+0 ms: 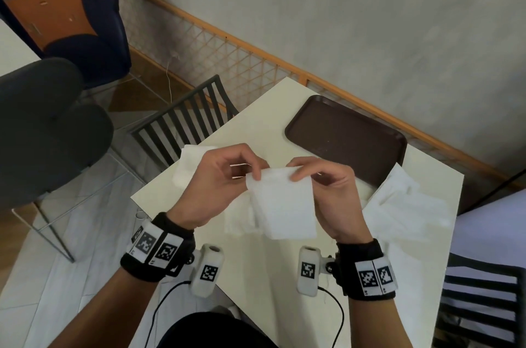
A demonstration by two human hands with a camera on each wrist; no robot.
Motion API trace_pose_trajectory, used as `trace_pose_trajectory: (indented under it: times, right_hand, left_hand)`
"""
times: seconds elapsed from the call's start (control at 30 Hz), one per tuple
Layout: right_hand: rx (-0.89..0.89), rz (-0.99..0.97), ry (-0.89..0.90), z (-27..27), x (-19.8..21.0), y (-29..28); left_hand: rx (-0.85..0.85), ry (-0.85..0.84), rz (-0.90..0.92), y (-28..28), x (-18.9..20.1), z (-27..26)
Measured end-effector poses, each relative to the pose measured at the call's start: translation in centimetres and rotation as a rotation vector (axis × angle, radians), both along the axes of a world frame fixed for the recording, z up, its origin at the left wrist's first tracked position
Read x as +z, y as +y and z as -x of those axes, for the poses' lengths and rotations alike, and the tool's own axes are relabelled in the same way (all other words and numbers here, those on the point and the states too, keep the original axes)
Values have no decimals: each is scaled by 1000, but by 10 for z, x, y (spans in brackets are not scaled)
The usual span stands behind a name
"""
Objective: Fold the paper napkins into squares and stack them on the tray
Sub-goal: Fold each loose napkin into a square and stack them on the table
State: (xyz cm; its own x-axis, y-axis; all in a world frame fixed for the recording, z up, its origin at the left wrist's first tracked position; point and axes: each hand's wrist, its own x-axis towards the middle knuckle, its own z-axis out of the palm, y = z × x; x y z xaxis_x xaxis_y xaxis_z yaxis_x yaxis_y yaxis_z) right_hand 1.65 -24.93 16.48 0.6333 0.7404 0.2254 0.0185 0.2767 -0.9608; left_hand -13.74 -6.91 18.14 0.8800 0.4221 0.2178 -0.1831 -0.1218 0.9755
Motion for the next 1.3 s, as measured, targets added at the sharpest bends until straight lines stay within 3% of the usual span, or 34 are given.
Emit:
trace_pose_trajectory:
  times: [0.3, 0.43, 0.5, 0.6, 0.67, 0.8, 1.0, 1.13, 1.3]
  right_hand:
    - [-1, -2, 89, 8, 4, -2]
    - [-55, 79, 134, 12, 0, -1]
    - [-51, 110, 144, 14, -2, -1]
    - [-83, 204, 23, 18, -14, -4]
    - [-149, 355, -157, 24, -27, -3]
    - [-100, 476, -438, 38, -61, 1]
    - [-305, 498, -31, 39, -106, -2]
    - [-152, 588, -44, 42, -137, 21]
    - [-253, 724, -110, 27, -179, 57]
  left_hand:
    - [-134, 32, 12, 6, 4, 2]
    - [-76, 72, 143, -4, 0, 2]
    - [-26, 63, 57, -10, -8, 2]
    - [60, 149, -210, -18, -25, 2]
    - [28, 180, -319, -21, -34, 4]
    - [-40, 206, -359, -23, -48, 15]
    - [16, 418, -273, -6, -84, 27]
    - [59, 496, -250, 15, -119, 9]
    - [146, 613, -361, 43, -180, -20]
